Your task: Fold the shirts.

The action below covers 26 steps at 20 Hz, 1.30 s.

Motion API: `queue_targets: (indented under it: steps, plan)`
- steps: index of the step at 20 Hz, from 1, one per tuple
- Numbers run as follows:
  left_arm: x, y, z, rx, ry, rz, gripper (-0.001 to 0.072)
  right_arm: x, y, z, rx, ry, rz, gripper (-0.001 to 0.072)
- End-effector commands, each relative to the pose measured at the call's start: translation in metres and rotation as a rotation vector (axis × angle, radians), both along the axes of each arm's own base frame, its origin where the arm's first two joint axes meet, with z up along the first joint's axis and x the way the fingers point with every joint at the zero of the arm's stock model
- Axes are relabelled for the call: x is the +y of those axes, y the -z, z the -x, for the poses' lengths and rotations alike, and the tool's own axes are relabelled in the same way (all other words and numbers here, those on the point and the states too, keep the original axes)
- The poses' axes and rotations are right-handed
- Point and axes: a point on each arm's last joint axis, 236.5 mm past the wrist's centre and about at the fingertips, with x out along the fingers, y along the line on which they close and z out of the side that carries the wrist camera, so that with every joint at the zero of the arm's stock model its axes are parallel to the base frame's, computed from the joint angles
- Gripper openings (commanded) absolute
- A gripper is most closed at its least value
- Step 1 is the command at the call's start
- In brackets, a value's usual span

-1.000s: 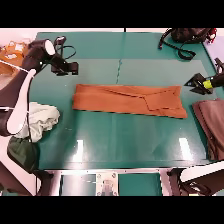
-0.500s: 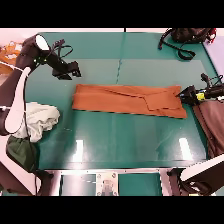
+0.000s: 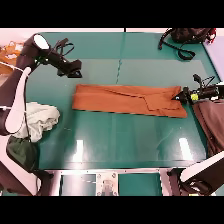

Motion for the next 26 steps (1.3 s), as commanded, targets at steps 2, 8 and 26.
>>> queue_targets:
  steps: [2,8,26]
  plan:
    - [-0.076,0.007,0.004,-0.084,0.119,0.047,0.0021,0.002,-0.028,-0.007,-0.024,-0.026,-0.007,0.0020]
    - [-0.253,0.084,0.035,-0.185,0.207,0.136,0.0022,0.055,-0.170,-0.009,-0.164,-0.118,-0.002,0.0020]
    - [-0.202,0.025,0.062,0.029,0.311,0.210,0.0021,0.194,-0.297,0.007,-0.436,-0.292,0.024,0.0021]
